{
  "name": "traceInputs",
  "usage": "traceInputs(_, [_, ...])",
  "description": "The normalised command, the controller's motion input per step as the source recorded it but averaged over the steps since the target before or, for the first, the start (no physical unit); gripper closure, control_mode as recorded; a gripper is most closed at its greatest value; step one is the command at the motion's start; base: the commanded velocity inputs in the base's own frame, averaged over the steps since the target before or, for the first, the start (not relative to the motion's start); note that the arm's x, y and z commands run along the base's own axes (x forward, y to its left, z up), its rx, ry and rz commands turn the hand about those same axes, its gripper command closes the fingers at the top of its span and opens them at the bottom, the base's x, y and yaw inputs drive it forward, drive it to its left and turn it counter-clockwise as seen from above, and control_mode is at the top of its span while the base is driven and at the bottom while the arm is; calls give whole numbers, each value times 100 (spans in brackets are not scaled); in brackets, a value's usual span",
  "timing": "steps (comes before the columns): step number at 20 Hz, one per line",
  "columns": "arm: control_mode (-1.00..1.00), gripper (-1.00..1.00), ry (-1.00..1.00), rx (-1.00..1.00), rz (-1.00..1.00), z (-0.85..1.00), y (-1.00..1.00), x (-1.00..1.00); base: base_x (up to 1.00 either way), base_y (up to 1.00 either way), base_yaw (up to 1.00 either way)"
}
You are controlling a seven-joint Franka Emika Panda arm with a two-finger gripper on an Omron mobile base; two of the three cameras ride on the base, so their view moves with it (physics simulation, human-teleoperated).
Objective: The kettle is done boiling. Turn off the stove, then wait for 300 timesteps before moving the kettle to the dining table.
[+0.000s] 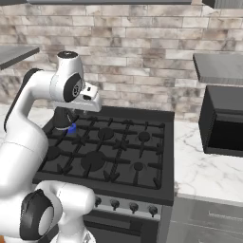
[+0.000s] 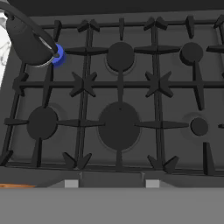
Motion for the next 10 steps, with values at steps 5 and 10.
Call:
traceInputs(5, [-100, -100, -4, -2, 0, 0, 9, -6, 0, 0, 0])
traceInputs(10, [-100, -100, -1, -1, 0, 0, 16, 0, 0, 0, 0])
